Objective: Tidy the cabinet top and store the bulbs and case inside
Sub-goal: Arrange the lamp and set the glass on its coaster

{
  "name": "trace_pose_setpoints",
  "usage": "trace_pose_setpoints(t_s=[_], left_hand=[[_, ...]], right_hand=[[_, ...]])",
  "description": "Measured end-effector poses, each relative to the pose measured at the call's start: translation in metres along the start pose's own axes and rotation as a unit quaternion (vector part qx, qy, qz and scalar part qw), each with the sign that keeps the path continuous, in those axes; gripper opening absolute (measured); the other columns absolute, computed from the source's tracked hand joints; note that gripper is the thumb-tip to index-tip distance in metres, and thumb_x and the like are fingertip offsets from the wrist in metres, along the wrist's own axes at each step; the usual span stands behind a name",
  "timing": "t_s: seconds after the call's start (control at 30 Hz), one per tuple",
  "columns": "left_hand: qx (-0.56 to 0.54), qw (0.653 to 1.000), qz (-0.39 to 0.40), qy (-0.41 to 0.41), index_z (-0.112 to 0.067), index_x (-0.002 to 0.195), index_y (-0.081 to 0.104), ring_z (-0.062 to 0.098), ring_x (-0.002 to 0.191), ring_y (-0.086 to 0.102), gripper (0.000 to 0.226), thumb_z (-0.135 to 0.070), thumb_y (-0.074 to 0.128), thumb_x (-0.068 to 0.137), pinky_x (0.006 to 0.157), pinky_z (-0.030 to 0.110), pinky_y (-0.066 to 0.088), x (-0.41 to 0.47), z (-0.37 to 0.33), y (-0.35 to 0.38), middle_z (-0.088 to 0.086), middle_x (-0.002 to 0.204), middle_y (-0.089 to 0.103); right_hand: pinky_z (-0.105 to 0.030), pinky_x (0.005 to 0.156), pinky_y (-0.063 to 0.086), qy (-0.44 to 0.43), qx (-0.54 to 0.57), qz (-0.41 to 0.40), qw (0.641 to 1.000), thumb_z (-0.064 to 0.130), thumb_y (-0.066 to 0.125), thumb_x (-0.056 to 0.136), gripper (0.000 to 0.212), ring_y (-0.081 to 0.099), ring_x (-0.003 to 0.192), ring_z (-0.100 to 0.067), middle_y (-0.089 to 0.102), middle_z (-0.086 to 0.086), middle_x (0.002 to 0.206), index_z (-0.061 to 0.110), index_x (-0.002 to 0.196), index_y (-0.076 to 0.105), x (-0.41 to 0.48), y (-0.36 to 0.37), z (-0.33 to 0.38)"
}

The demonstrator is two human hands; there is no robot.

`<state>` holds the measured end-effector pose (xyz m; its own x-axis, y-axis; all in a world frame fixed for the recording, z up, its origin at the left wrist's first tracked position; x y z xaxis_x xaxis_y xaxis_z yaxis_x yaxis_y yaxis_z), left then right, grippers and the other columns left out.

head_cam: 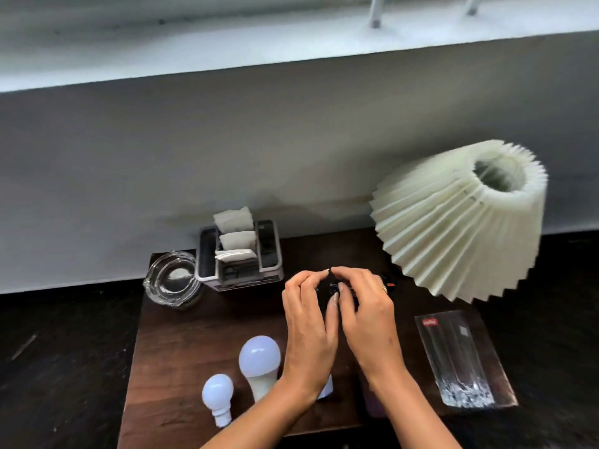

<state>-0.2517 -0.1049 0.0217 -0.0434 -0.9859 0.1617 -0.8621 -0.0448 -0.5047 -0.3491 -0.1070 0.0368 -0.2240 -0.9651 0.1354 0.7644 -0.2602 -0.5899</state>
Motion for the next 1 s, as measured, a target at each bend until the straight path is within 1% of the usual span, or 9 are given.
trace_pose_setpoints(t_s=[0.13,0.23,0.3,0.4,0.5,0.6,0.67,0.8,1.0], left_hand=[[-0.038,0.996,0.083,0.005,-0.028,0.112,0.048,0.002,0.104,0.046,0.024,-0.023,0.048,0.088,0.091,0.015,0.038,-0.019,-0.018,0.034,-0.017,0.110,0.045],[-0.065,0.989,0.132,-0.031,-0.030,0.113,0.048,0.007,0.097,0.052,0.026,-0.021,0.053,0.088,0.086,0.025,0.045,-0.032,-0.027,0.063,-0.017,0.107,0.049],[-0.047,0.984,0.165,-0.053,-0.032,0.117,0.045,0.007,0.101,0.050,0.029,-0.024,0.053,0.090,0.090,0.027,0.045,-0.040,-0.033,0.084,-0.018,0.109,0.049],[-0.006,0.974,0.209,-0.082,-0.024,0.130,0.036,0.004,0.113,0.045,0.041,-0.029,0.049,0.092,0.095,0.019,0.037,-0.046,-0.040,0.108,-0.009,0.126,0.044],[0.038,0.963,0.242,-0.111,-0.023,0.139,0.025,0.017,0.119,0.049,0.052,-0.035,0.045,0.092,0.095,0.030,0.041,-0.052,-0.047,0.127,-0.003,0.135,0.036],[0.071,0.948,0.274,-0.148,-0.023,0.142,0.016,0.028,0.118,0.051,0.058,-0.039,0.043,0.093,0.093,0.038,0.045,-0.058,-0.047,0.140,0.002,0.140,0.031],[0.072,0.940,0.289,-0.163,-0.024,0.144,0.011,0.031,0.120,0.050,0.062,-0.039,0.042,0.093,0.094,0.039,0.044,-0.062,-0.048,0.147,0.005,0.143,0.030],[0.053,0.937,0.292,-0.183,-0.029,0.145,0.004,0.029,0.126,0.045,0.066,-0.041,0.042,0.092,0.098,0.035,0.039,-0.065,-0.051,0.156,0.005,0.146,0.030],[0.018,0.934,0.298,-0.195,-0.032,0.144,0.002,0.022,0.129,0.041,0.065,-0.035,0.042,0.094,0.101,0.030,0.034,-0.068,-0.047,0.161,0.002,0.148,0.027]], right_hand=[[-0.007,0.085,0.035,0.033,-0.007,-0.051,0.998,0.006,0.046,0.084,0.024,0.051,0.093,-0.007,0.063,0.003,0.095,0.016,0.098,0.063,-0.020,-0.033,-0.023],[-0.010,0.083,0.035,0.059,-0.032,-0.102,0.993,0.013,0.042,0.083,0.024,0.052,0.090,-0.009,0.064,0.001,0.093,0.015,0.094,0.063,-0.034,-0.056,-0.043],[-0.016,0.082,0.038,0.081,-0.045,-0.121,0.988,0.016,0.039,0.083,0.026,0.051,0.089,-0.010,0.064,0.001,0.093,0.016,0.094,0.062,-0.043,-0.072,-0.057],[-0.026,0.081,0.040,0.113,-0.088,-0.139,0.980,0.020,0.038,0.082,0.028,0.050,0.091,-0.013,0.064,0.001,0.095,0.017,0.095,0.062,-0.054,-0.092,-0.077],[-0.031,0.085,0.036,0.163,-0.127,-0.145,0.968,0.025,0.042,0.083,0.027,0.051,0.099,-0.020,0.062,-0.002,0.103,0.015,0.100,0.061,-0.063,-0.109,-0.102],[-0.036,0.091,0.038,0.227,-0.112,-0.102,0.962,0.021,0.055,0.086,0.029,0.049,0.107,-0.025,0.056,-0.008,0.115,0.011,0.114,0.055,-0.070,-0.113,-0.127],[-0.039,0.098,0.039,0.267,-0.079,-0.055,0.959,0.027,0.053,0.088,0.040,0.047,0.116,-0.025,0.050,-0.009,0.125,0.011,0.124,0.048,-0.072,-0.112,-0.139],[-0.037,0.105,0.033,0.333,0.002,0.025,0.943,0.039,0.039,0.092,0.053,0.037,0.130,-0.024,0.037,-0.009,0.143,0.012,0.138,0.031,-0.075,-0.108,-0.154],[-0.038,0.108,0.027,0.342,0.020,0.073,0.937,0.040,0.036,0.093,0.056,0.032,0.132,-0.026,0.035,-0.012,0.144,0.015,0.141,0.024,-0.075,-0.102,-0.158]])
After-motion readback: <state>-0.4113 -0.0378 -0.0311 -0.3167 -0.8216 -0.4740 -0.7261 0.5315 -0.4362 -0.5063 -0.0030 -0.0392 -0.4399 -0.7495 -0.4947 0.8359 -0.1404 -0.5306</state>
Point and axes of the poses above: each hand's wrist, its own x-axis towards the middle knuckle, its own y-axis out of the palm, z = x × y, the point moved 5 cm from there along x, towards the middle knuckle
